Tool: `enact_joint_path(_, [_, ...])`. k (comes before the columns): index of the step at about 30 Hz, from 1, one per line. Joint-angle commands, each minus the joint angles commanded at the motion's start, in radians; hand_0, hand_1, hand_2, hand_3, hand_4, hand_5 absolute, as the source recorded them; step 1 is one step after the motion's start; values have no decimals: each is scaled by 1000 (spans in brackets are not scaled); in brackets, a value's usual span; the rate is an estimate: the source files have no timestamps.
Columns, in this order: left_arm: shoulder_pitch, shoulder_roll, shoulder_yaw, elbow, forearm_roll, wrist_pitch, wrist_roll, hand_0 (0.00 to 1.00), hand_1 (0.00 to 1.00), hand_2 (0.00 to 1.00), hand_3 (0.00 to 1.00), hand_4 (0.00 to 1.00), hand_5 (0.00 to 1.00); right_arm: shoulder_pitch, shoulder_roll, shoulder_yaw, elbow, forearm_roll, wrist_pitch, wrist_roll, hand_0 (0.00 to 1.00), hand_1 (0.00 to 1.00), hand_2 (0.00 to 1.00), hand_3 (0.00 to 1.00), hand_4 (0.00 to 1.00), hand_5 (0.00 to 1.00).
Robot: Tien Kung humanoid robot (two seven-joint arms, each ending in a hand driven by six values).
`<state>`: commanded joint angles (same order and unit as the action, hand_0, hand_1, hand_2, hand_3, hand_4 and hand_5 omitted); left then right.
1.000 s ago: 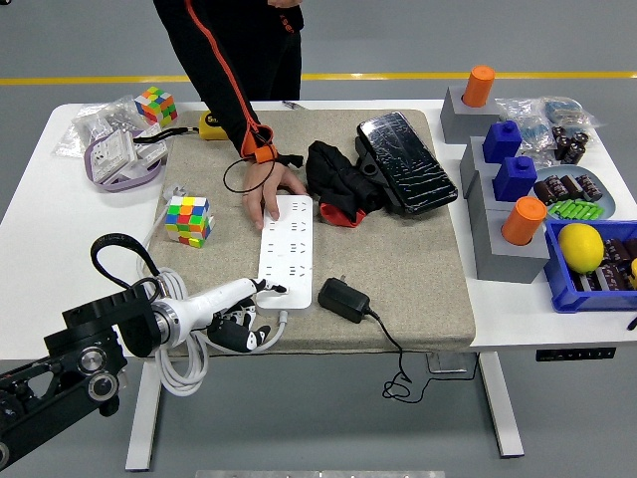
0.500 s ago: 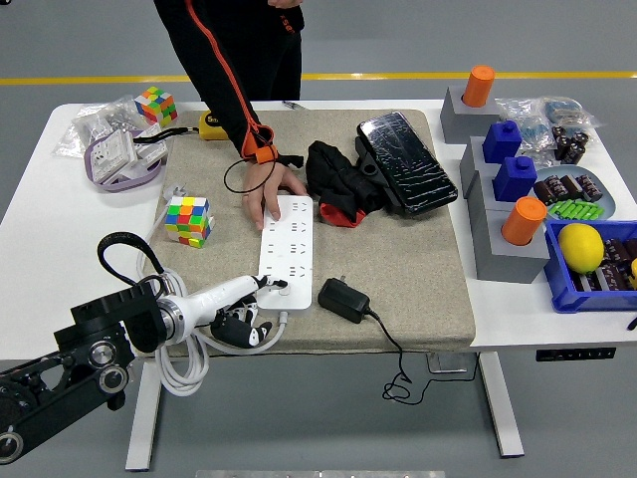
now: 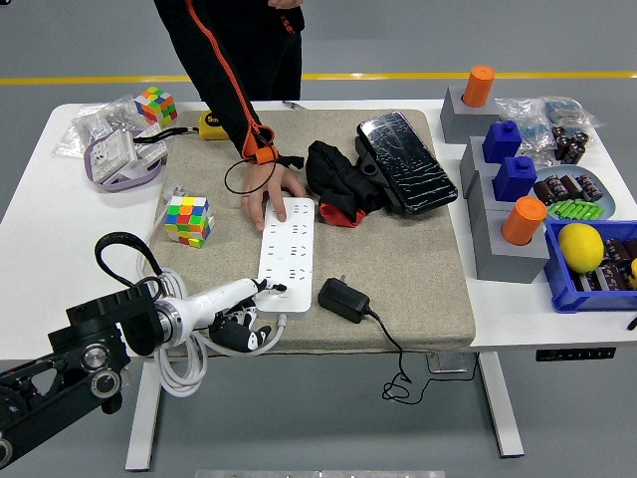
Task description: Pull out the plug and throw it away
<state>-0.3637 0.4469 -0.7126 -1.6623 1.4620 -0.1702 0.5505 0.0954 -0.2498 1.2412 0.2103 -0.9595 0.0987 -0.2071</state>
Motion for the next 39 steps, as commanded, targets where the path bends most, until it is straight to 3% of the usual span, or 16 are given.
enact_joint_path(17, [-1, -7, 9, 28, -7, -6, 8, 59, 65, 141, 925, 487, 2, -4, 2, 6, -3, -4, 2, -1, 658, 696, 704, 671, 998, 490])
enact_joint_path(23, [8, -9, -48, -7, 5, 12, -21, 60, 67, 144, 922, 497, 2, -3, 3, 9, -1, -3, 0, -1, 658, 696, 704, 671, 998, 490])
enact_joint_path(26, [15, -6, -96, -40, 39, 48, -83, 60, 67, 144, 922, 497, 2, -4, 4, 9, -1, -4, 0, -1, 658, 696, 704, 671, 998, 490])
enact_joint_path(27, [17, -6, -105, -44, 49, 56, -101, 119, 132, 208, 923, 557, 2, -3, 4, 9, -1, -4, 0, -1, 658, 696, 704, 671, 998, 490])
enact_joint_path(32, [39, -15, -168, -33, 87, 107, -203, 119, 132, 208, 923, 557, 2, -2, 6, 9, 0, -3, 0, 1, 658, 696, 704, 671, 998, 490])
enact_joint_path(33, [43, -18, -183, -26, 96, 113, -216, 373, 532, 567, 925, 880, 344, -2, 6, 9, 0, -3, 1, 1, 658, 696, 704, 671, 998, 490])
enact_joint_path(38, [66, -34, -268, 15, 163, 160, -283, 373, 532, 567, 925, 880, 344, 0, 6, 18, -1, -10, 3, 0, 658, 696, 704, 671, 998, 490])
enact_joint_path(39, [69, -36, -278, 21, 170, 168, -291, 698, 817, 808, 924, 988, 540, 0, 6, 19, -1, -10, 4, 0, 658, 696, 705, 671, 998, 490])
